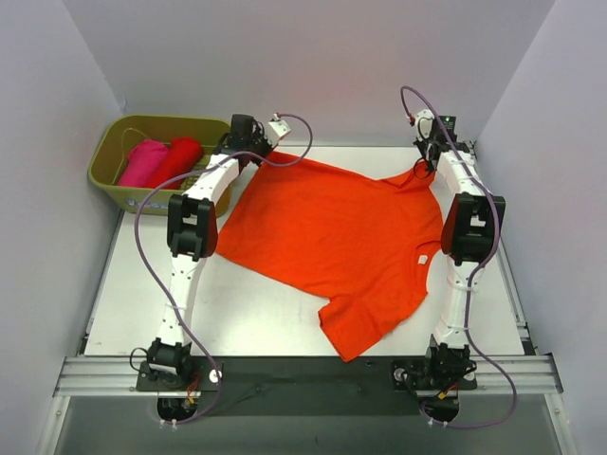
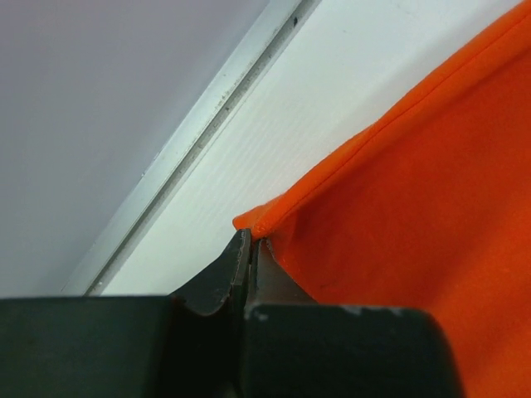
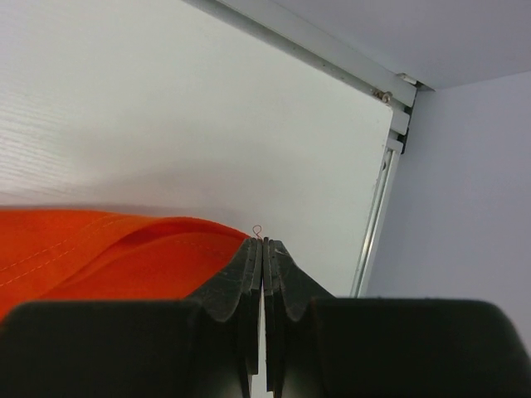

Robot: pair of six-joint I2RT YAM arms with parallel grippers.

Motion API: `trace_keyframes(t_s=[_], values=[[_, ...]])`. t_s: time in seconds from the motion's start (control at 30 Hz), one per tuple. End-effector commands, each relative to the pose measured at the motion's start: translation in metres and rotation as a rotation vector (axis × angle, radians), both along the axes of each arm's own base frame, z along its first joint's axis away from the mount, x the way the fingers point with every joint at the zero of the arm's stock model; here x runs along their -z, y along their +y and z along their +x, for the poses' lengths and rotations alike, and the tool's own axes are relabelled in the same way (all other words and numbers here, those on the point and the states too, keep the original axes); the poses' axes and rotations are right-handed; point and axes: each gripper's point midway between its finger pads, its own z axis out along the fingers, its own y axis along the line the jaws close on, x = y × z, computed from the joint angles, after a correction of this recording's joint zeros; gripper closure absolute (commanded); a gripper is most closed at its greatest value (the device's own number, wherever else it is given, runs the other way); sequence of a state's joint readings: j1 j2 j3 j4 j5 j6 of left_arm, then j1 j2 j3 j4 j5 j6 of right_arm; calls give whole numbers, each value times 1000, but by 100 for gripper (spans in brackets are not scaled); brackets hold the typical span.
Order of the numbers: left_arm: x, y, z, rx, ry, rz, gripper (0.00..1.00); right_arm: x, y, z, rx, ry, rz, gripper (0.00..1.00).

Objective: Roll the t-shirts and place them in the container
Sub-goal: Flatten out the T-shirt at the center of the board, then fold the T-shirt at the center of the board.

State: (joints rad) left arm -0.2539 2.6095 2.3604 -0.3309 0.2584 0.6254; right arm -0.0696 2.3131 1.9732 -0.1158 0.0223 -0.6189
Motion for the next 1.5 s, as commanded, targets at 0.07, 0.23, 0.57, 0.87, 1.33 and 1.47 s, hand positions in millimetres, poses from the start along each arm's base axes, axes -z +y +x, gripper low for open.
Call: trace_keyframes(t_s=[0.07,0.23,0.57,0.87,1.33,1.47], values=[[-75,-16,8,19,-141,-114,100,-37,19,-40,42,24,74,100],[-95,-16,-2,51,-167,-116,100,-46,34,-80,83,51,145,100],[-105,6,-3,110,-215,-52,100,-59,46,-138,125,103,209,100],[-107,13,-27,249,-193,-1,100,-61,72,-196,110,167,236,100],[-103,20,-61,482,-214,146,100,-69,97,-257,101,211,305,100],[-93,22,-74,576,-210,229,100,-67,95,-265,111,215,305,100]])
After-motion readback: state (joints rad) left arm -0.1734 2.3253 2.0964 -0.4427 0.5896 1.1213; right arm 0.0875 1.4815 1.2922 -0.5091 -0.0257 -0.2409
